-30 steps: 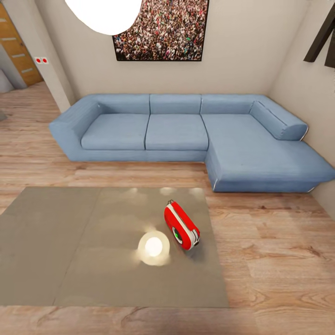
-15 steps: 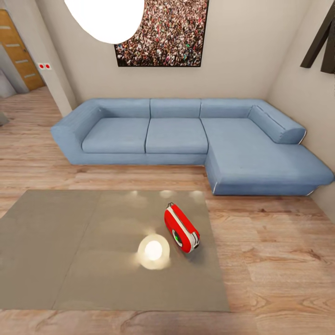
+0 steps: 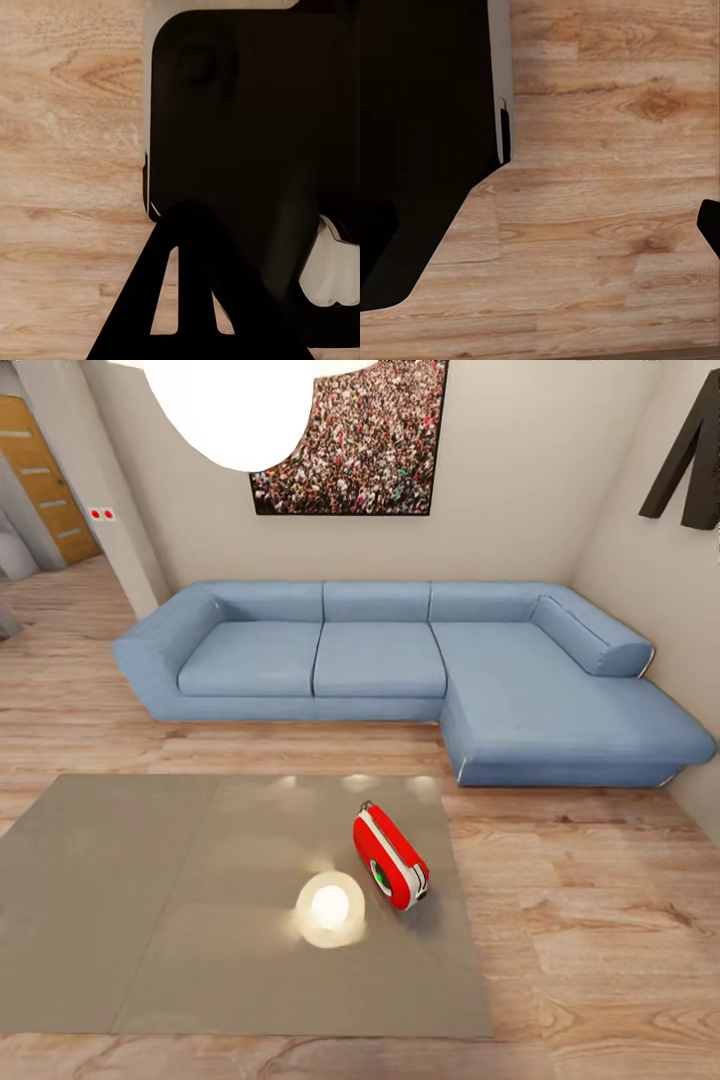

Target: Turn on the radio receiver that's on the table in the living room.

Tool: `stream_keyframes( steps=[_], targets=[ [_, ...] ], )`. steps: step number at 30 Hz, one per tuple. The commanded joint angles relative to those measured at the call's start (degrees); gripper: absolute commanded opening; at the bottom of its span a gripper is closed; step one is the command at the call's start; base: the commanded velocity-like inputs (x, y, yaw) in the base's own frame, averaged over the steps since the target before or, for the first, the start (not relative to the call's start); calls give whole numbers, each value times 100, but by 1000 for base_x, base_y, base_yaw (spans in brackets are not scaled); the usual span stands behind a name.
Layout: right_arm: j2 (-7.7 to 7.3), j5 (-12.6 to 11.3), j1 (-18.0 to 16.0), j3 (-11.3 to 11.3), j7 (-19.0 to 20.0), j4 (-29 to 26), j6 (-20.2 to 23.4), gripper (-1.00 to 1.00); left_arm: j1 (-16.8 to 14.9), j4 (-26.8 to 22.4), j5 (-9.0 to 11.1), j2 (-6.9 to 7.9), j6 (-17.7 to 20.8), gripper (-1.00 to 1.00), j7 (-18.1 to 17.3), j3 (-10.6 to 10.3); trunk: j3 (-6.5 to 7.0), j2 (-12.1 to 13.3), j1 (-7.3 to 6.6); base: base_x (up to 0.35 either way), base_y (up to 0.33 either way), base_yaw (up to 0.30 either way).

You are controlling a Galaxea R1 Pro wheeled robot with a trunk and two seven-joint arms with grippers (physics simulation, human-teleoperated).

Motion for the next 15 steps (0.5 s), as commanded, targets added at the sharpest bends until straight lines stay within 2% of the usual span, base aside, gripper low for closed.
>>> stream_keyframes(
  steps=[1, 15],
  targets=[
    [-1, -1, 0, 0, -2, 0, -1, 100, 0, 0, 0, 0, 0, -100, 0, 0, 10, 0, 0, 0, 0, 0],
    [3, 3, 0, 0, -3, 0, 3, 100, 0, 0, 0, 1, 0, -100, 0, 0, 138, 0, 0, 0, 0, 0]
  ],
)
